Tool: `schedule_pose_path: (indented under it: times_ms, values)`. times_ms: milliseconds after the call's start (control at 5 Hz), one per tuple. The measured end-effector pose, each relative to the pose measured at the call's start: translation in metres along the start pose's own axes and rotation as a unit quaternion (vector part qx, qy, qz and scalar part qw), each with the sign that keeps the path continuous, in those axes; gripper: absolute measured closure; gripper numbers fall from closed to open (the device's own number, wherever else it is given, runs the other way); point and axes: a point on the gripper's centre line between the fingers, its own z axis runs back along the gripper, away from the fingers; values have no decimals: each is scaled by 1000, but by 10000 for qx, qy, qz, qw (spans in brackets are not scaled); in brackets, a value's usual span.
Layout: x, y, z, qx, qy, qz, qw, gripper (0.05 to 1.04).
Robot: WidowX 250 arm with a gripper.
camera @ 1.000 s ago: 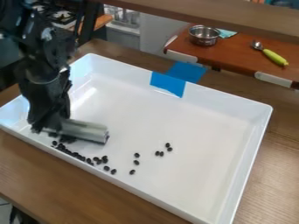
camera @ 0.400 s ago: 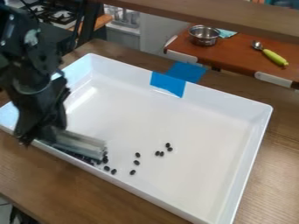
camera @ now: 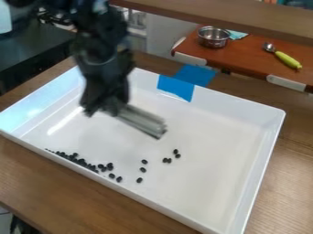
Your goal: Sweep into pile
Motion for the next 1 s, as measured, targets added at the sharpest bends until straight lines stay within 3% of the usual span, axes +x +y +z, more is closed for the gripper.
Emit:
schedule_pose_path:
  times_ms: [400,600,1000]
  values:
    - [-70,-47,-14,-182,290,-955,9948,754]
    - [-95,-52,-24,-263,314,-1420,9890,754]
    - [-98,-44,-39,-310,232,-1812,9827,754]
